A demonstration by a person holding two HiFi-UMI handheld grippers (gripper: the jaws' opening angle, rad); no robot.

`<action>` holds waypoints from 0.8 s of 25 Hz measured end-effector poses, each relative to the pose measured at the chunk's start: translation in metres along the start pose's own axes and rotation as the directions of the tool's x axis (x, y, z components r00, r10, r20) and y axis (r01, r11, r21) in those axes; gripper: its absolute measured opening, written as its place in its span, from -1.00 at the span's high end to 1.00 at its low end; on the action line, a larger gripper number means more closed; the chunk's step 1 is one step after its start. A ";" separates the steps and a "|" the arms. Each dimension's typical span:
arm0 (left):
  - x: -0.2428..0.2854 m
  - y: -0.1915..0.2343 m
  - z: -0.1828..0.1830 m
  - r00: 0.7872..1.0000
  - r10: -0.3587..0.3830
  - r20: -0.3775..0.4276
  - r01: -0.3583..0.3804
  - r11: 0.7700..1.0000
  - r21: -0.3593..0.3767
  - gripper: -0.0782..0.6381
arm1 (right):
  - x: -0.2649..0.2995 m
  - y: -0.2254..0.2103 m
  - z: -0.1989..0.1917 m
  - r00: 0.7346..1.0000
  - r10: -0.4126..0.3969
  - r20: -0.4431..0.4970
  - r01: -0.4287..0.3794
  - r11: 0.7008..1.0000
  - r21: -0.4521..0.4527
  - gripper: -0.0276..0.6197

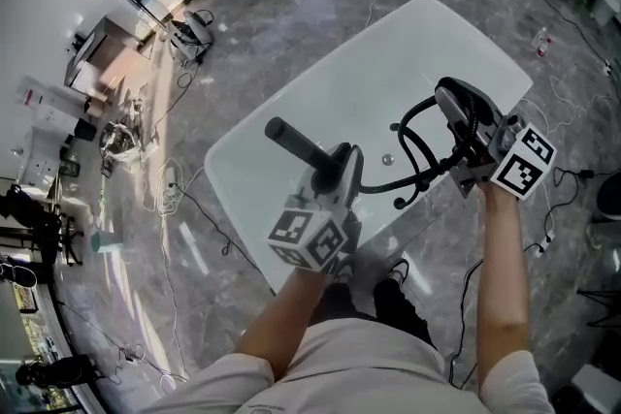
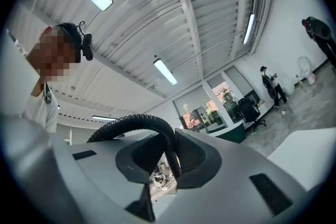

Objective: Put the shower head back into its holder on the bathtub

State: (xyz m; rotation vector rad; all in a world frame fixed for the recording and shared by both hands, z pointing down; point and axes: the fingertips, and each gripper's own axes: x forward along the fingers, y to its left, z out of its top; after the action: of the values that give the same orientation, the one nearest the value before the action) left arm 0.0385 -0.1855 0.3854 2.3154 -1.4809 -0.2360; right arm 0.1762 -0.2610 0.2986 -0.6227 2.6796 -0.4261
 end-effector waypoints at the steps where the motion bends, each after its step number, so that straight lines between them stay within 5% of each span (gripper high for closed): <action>1: -0.001 -0.001 -0.002 1.000 0.000 -0.005 0.000 1.000 0.001 0.58 | -0.013 -0.006 -0.005 0.999 -0.038 0.007 0.038 0.999 0.017 0.70; 6: -0.002 -0.002 -0.012 1.000 0.012 -0.024 -0.011 1.000 0.027 0.58 | -0.068 -0.023 -0.031 0.968 -0.251 0.026 0.251 0.968 0.011 0.70; 11: -0.013 0.005 0.000 1.000 0.023 -0.016 -0.022 0.998 0.063 0.58 | -0.080 0.004 -0.046 0.939 -0.338 0.059 0.331 0.938 0.107 0.70; 16: -0.015 0.014 0.026 1.000 -0.022 0.016 0.020 0.992 0.126 0.59 | -0.060 0.047 -0.050 0.949 -0.298 0.100 0.264 0.930 0.257 0.70; 20: -0.017 0.018 0.037 0.996 -0.085 0.019 0.082 0.988 0.127 0.58 | -0.062 0.065 -0.046 0.914 -0.395 0.092 0.378 0.911 0.165 0.70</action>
State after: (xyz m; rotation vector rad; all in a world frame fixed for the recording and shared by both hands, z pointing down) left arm 0.0035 -0.1852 0.3574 2.4867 -1.4501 -0.1989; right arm 0.1858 -0.1666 0.3329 -1.1042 2.3772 -0.6556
